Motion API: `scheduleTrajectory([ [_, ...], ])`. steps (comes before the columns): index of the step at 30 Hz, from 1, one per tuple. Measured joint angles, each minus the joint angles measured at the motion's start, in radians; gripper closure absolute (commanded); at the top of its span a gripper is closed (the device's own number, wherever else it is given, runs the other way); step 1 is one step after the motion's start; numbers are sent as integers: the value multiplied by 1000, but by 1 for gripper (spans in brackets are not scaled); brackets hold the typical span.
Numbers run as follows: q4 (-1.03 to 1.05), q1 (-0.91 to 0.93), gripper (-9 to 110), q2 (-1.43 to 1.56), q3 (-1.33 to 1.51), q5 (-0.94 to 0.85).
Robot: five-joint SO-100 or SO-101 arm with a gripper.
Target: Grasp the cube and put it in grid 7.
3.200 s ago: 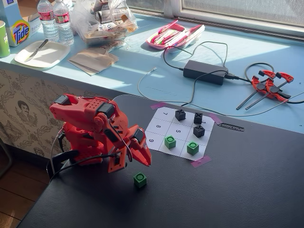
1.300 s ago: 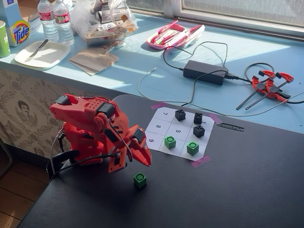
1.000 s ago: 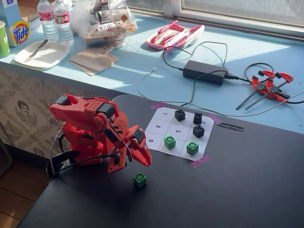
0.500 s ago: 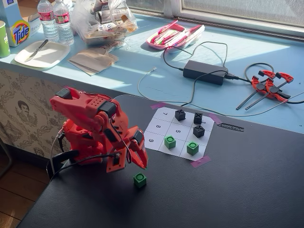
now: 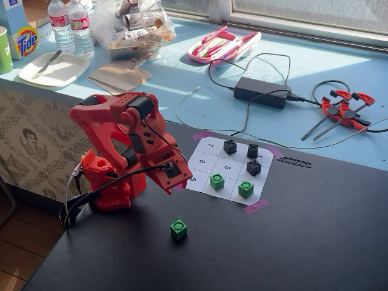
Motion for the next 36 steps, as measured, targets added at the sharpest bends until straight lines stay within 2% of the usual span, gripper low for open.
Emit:
scheduleTrajectory([
  [4,-14,104,73,11,25,-244],
  [9,-172,164,74,11,147,-327],
  [17,-505,144,73,-32,426,-308],
  [33,-683,98,74,-38,563,-262],
  [36,-716,91,82,-38,598,-259],
])
